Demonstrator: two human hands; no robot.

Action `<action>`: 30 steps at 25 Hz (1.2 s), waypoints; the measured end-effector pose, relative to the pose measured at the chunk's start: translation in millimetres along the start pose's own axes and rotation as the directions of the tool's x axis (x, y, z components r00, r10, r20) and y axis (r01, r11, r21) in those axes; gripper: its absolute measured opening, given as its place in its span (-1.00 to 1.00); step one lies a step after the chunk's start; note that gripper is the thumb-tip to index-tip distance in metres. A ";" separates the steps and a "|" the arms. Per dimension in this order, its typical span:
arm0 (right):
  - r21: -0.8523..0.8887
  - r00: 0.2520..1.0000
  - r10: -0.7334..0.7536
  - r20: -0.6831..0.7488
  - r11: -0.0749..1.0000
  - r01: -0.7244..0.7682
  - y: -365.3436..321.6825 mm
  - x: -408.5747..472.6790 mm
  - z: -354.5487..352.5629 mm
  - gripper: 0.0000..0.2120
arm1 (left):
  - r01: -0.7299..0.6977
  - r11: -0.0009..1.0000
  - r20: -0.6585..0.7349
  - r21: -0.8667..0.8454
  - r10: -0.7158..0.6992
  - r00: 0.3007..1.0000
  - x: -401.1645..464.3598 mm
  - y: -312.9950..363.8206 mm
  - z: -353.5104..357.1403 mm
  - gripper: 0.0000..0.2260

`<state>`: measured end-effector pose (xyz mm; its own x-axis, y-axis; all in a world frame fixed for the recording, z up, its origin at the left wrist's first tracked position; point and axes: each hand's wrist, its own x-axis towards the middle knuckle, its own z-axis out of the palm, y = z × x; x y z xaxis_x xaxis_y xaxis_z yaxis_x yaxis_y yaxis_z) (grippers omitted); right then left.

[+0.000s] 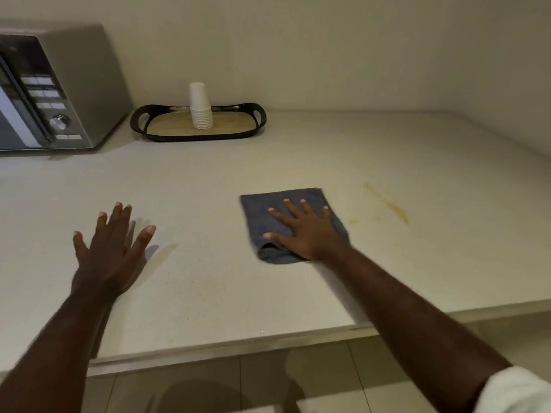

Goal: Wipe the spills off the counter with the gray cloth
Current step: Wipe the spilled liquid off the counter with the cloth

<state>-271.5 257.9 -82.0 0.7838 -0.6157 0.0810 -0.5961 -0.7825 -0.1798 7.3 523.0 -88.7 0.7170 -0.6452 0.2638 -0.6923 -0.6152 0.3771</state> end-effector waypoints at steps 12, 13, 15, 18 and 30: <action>0.026 1.000 0.019 -0.021 0.999 -0.018 9.8 -52.2 0.8 -0.25 | -0.083 0.996 -0.036 0.013 0.084 0.996 -3.0 2.9 -4.8 -0.30; 0.022 0.999 0.042 -0.021 0.999 -0.042 30.4 -60.7 -5.5 -0.24 | -0.095 0.995 -0.047 -0.029 0.093 0.995 -3.2 3.2 -5.3 -0.32; -0.030 0.991 0.135 -0.013 0.990 -0.135 82.9 -73.4 -19.2 -0.21 | -0.083 0.988 -0.035 -0.131 0.079 0.996 -5.3 7.6 -7.4 -0.36; -0.037 0.933 0.360 0.011 0.932 -0.359 141.1 -69.9 -38.7 -0.15 | -0.094 0.984 -0.033 -0.149 0.090 0.995 -11.1 22.7 -5.8 -0.39; -0.100 0.970 0.244 -0.005 0.965 -0.244 183.2 -80.1 -39.7 -0.20 | -0.227 0.967 0.104 -0.117 0.239 0.965 -54.4 140.6 40.7 -0.30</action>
<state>-450.4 160.2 -82.5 0.6135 -0.7887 0.0399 -0.7834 -0.6142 -0.0954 -132.3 453.2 -86.1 0.5182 -0.8171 0.2528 -0.8226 -0.3952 0.4089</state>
